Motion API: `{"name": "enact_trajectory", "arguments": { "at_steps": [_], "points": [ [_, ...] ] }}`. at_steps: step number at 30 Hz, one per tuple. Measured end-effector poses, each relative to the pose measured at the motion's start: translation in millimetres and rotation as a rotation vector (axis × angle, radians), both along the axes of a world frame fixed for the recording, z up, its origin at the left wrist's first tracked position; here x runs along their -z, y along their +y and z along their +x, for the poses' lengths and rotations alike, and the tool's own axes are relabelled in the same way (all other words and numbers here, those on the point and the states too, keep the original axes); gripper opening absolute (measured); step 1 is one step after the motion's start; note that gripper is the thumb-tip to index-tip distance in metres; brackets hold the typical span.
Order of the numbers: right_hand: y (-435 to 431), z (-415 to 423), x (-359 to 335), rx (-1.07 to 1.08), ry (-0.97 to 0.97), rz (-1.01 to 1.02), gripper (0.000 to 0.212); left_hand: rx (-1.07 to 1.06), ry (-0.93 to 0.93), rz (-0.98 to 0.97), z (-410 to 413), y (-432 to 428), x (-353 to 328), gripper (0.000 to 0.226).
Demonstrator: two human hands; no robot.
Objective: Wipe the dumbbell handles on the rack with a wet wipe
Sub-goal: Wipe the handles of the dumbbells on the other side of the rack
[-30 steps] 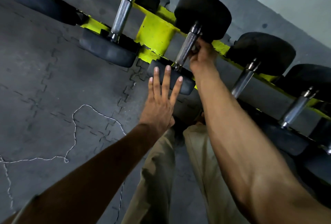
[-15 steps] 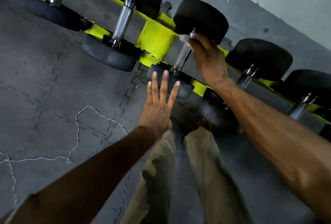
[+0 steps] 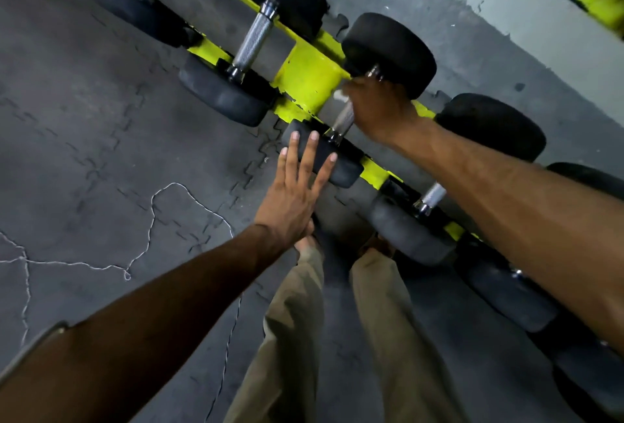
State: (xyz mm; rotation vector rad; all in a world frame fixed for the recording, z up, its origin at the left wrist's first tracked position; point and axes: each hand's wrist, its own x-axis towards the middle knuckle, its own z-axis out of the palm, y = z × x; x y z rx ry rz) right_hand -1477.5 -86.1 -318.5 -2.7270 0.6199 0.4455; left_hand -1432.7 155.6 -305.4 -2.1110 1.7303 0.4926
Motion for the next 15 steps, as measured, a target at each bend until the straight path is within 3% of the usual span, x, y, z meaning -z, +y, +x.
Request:
{"name": "enact_trajectory", "arguments": {
  "at_steps": [4, 8, 12, 15],
  "points": [
    [29, 11, -10, -0.302, 0.127, 0.140, 0.019, -0.004, 0.007, 0.003, -2, -2, -1, 0.132],
    [-1, 24, -13, -0.147, 0.181, -0.012, 0.020, -0.013, -0.025, 0.031, -6, -4, -3, 0.137],
    [26, 42, -11, -0.239, 0.278, 0.174, 0.014, -0.010, -0.049, 0.009, -7, -2, -2, 0.137],
    [28, 50, -9, -0.235, 0.304, 0.135, 0.004, -0.018, -0.032, -0.012, -7, -3, 0, 0.140]
  ]
}}
